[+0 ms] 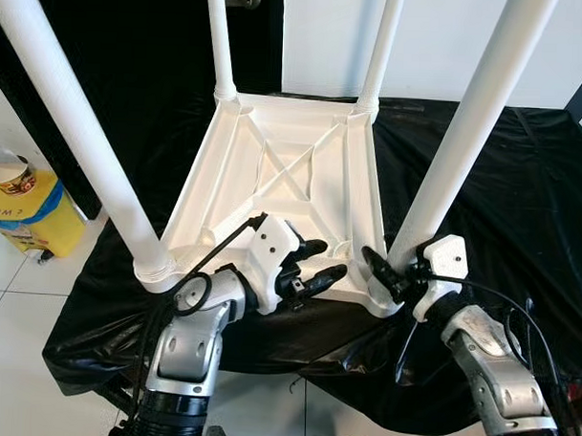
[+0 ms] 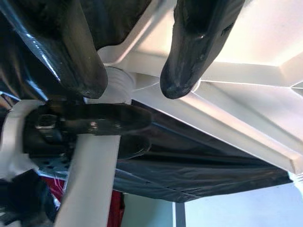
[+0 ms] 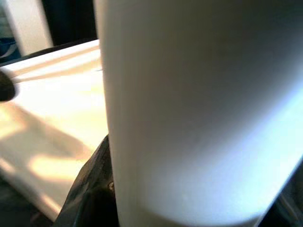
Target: Building children table
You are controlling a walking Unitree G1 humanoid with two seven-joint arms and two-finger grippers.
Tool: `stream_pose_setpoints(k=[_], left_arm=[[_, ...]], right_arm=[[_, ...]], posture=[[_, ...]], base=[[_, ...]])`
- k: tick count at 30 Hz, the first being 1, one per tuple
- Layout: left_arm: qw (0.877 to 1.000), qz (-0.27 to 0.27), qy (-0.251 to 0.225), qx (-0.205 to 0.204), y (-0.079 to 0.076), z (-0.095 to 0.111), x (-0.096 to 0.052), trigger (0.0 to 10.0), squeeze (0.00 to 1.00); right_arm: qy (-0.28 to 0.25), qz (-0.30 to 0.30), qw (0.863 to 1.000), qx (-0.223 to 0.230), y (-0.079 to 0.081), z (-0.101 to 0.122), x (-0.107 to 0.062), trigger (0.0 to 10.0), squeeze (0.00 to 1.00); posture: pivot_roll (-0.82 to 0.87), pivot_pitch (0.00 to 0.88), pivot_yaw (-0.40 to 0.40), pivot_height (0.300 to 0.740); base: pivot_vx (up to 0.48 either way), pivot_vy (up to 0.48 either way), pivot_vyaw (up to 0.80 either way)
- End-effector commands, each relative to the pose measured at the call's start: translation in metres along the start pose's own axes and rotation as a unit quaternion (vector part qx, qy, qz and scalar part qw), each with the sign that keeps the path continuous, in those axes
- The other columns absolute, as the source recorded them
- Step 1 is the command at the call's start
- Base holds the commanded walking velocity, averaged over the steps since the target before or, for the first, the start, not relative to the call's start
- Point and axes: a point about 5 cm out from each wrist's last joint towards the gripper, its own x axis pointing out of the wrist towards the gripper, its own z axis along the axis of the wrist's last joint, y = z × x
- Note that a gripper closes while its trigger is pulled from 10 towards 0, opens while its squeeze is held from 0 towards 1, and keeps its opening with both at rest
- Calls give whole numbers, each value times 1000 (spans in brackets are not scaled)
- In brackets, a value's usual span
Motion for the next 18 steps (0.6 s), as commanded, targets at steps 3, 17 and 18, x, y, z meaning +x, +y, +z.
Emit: stream_pose_setpoints(k=[3,17,18], left_arm=[[994,108,8,0,5,-2,5,10000,0],[998,68,3,-16,-7,-3,13,10000,1000],[998,68,3,-16,-7,-3,13,10000,1000]], right_arm=[[33,-77,996,14,-3,-13,-2,10000,0],[27,-208,976,48,13,-12,6,10000,0],[27,-208,976,48,13,-12,6,10000,0]], posture=[[-2,61,-46,740],[1,58,-50,740],[1,58,-50,740]], base=[[0,0,0],[0,0,0],[0,0,0]])
